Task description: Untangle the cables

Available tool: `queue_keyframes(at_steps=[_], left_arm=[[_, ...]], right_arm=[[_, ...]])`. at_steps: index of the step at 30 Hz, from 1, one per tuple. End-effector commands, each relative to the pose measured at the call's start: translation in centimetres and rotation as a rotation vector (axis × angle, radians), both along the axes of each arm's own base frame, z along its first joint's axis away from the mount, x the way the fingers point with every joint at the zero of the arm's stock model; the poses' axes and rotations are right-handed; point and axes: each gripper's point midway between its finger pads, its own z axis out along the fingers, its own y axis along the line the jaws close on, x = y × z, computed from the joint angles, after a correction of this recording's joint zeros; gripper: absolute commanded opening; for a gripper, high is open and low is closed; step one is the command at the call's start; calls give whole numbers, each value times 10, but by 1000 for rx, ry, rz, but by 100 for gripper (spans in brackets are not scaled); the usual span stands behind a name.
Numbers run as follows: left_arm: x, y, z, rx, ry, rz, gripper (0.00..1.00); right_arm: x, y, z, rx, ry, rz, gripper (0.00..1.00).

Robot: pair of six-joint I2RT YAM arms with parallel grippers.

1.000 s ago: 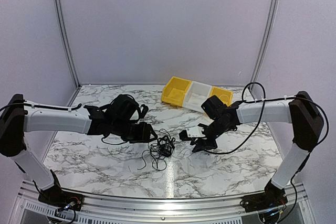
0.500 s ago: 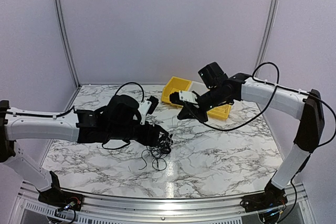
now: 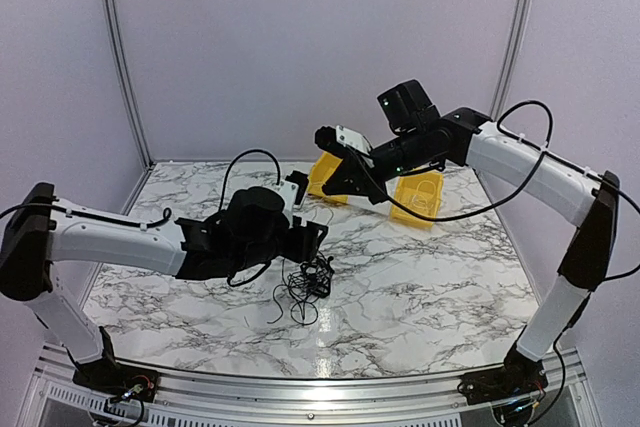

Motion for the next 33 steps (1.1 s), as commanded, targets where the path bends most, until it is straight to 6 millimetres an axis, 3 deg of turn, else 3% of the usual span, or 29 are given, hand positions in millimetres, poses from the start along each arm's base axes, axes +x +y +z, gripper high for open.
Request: queue_keyframes(at_steps=[1,5,10,16,19,24,28,33], left_arm=[[44,14,2,-90,-21,212,60],[58,24,-26,-166,62,266,52],[57,28,-50,-150,124,238,49],[25,35,-58,-153,217,125,55],[4,47,-43,-184,245,95,60],[-17,71,-2,-227,146,68,73],[-8,70,37,-214,33,66,80],[14,47,72,-192,-58,58,81]], right_arm=[[-21,3,37,54,13,37,0],[-26,2,65,106,7,30,0],[-26,1,89,159,-21,11,0],[-7,0,80,136,-43,-80,0],[13,-4,64,114,-16,-180,0],[24,-2,49,93,1,-202,0],[25,2,41,86,18,-186,0],[23,6,41,93,41,-168,0]])
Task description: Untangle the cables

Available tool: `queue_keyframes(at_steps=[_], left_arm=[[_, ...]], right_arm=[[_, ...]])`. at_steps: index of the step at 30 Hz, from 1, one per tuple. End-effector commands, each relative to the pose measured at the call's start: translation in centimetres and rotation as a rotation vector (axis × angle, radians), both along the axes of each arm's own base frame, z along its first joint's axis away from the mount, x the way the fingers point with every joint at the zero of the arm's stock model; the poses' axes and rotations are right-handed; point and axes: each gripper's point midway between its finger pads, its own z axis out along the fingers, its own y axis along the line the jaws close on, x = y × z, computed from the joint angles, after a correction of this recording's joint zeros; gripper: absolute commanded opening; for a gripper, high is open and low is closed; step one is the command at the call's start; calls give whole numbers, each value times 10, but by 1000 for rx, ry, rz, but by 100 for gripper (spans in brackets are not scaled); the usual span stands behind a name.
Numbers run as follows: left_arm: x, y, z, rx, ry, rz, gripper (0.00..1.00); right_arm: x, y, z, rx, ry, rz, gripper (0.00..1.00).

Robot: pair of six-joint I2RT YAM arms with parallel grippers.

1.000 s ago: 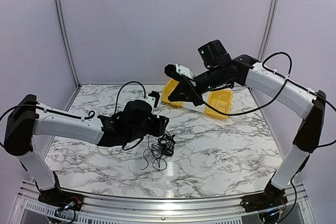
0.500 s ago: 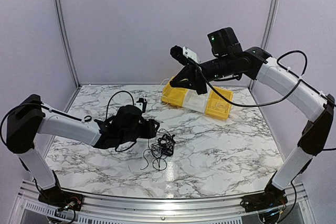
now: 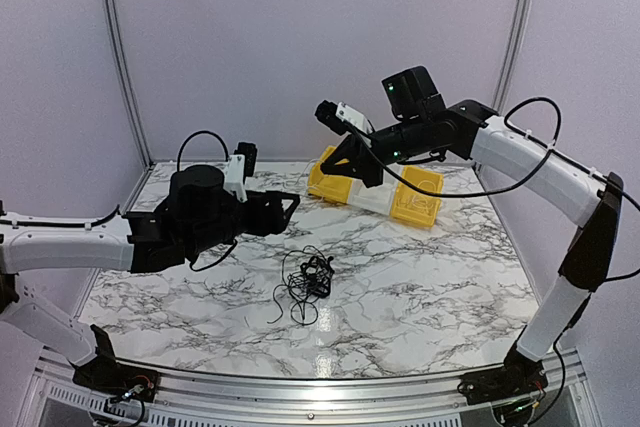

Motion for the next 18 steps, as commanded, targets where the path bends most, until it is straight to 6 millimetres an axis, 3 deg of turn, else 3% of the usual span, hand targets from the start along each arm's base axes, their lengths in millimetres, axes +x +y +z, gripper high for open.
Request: queue_keyframes(at_steps=[1,6,8,11,18], left_arm=[[23,-13,26,63,-93,43,81],[52,-9,27,41,-73,182,79],[65,-10,20,50,-63,230,79],[83,-11,5,81,-49,309,78],[111,20,-44,29,82,479,72]], right_arm=[[2,4,7,30,7,6,0],[-6,2,11,29,-1,35,0],[-18,2,22,58,1,85,0],[-36,1,50,115,0,153,0],[-58,-19,122,193,3,162,0]])
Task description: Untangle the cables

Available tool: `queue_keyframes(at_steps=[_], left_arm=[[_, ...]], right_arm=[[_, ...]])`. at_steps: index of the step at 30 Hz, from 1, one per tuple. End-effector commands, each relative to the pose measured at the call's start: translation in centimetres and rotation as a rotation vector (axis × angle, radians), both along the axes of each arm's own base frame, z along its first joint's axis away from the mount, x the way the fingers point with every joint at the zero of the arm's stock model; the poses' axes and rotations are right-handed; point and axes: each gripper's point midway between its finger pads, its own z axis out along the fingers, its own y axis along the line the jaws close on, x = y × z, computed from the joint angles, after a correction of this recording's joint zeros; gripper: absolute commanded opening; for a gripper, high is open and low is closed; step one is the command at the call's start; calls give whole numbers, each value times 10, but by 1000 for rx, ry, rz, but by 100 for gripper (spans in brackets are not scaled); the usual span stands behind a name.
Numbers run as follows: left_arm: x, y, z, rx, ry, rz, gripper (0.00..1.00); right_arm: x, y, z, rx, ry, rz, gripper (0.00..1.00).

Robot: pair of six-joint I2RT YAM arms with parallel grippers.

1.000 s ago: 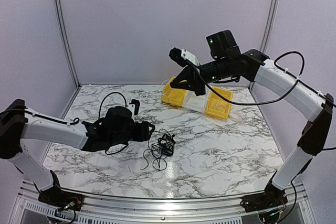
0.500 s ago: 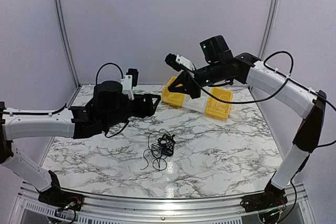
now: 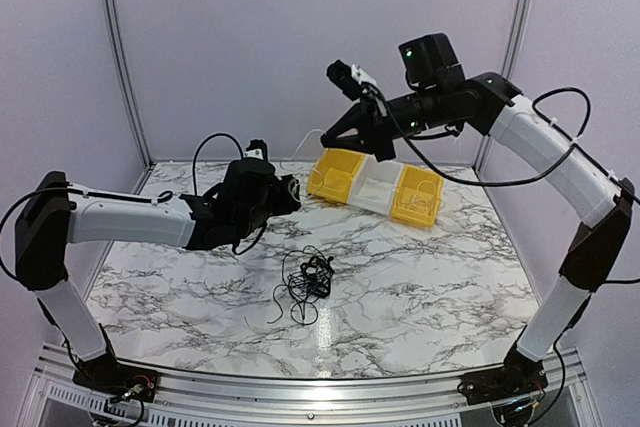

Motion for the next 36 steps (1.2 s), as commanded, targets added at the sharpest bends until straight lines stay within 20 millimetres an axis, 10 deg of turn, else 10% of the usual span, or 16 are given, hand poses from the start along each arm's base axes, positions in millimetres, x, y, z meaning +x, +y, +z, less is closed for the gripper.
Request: queue_keyframes(at_steps=[1,12,25,36], left_arm=[[14,26,-18,-35,48,121,72],[-7,53,-78,-5,197,85,70],[-29,-48,103,-84,-170,-348,99],[-9,-92,131,-155,-199,-397,96]], right_arm=[[-29,-26,75,102,-10,29,0],[54,-88,96,177,24,-240,0],[92,-85,13,44,153,-345,0],[78,-71,11,74,223,-276,0]])
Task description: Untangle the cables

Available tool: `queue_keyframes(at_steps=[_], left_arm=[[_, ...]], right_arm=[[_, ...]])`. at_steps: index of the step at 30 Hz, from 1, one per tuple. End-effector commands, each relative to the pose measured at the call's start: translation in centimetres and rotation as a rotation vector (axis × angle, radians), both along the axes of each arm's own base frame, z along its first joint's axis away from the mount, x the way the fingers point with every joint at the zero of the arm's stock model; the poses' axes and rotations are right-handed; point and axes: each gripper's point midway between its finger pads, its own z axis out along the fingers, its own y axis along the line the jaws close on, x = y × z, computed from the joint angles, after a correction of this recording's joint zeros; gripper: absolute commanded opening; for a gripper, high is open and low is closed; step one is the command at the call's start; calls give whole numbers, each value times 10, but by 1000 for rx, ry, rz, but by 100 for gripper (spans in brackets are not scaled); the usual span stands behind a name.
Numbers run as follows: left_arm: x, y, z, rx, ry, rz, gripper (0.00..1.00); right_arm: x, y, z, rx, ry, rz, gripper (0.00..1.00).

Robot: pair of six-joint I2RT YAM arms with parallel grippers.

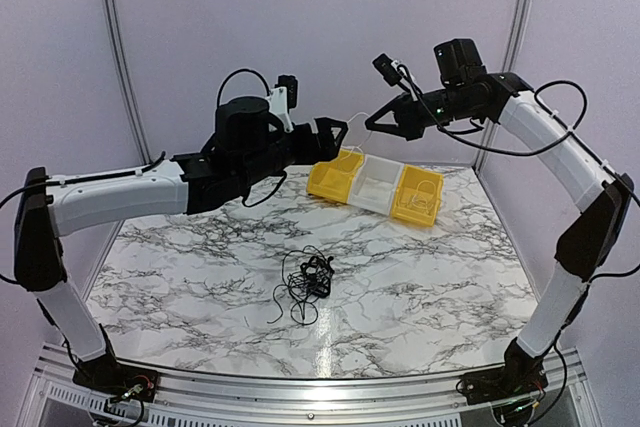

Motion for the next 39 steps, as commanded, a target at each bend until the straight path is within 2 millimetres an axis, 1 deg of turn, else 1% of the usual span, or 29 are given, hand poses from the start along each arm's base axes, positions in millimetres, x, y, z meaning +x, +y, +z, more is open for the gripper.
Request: queue_keyframes(at_steps=[1,4,7,11,13,15,16,18,19,20,21,23,25,26,27,28,29,32,33,34,35,37,39], left_arm=[[9,-20,-10,20,1,-35,96],[11,-26,-10,20,-4,-44,94],[13,-26,-11,31,-11,-36,93],[29,-10,-18,10,23,78,88],[40,1,-23,-24,57,150,87],[52,8,-27,-52,78,199,86],[58,9,-30,-58,85,222,86],[70,9,-40,-52,97,247,86],[76,12,-48,-49,111,266,85],[81,16,-59,-45,130,286,84],[84,20,-74,-30,152,301,84],[87,31,-101,2,198,329,83],[84,42,-127,26,248,343,83],[82,48,-140,33,277,348,83],[79,55,-150,35,302,348,82],[76,64,-163,45,331,356,83],[72,73,-171,52,349,365,83],[54,100,-174,81,353,386,82],[47,107,-175,93,350,384,82],[41,112,-173,100,345,378,82],[34,117,-176,114,349,368,83],[24,123,-171,114,342,349,83],[16,127,-167,102,344,333,83]], right_arm=[[-14,10,19,72,1,54,0],[-17,11,24,94,16,55,0],[-19,11,26,103,19,58,0],[-28,13,28,99,7,83,0],[-38,17,29,96,2,112,0],[-52,22,30,98,3,155,0],[-60,23,34,109,8,181,0],[-77,25,53,168,25,239,0],[-84,24,66,199,26,264,0],[-87,23,78,221,19,267,0],[-88,19,90,245,10,271,0],[-79,7,113,292,-7,242,0],[-62,-12,133,342,-14,193,0],[-52,-23,139,364,-9,165,0],[-41,-34,143,379,-7,134,0],[-29,-45,144,388,-6,92,0],[-16,-55,143,390,-5,44,0],[25,-88,127,356,-15,-116,0],[40,-100,118,328,-27,-176,0],[51,-109,109,295,-42,-223,0],[62,-118,97,245,-59,-280,0],[78,-130,77,146,-114,-343,0],[89,-140,55,62,-141,-395,0]])
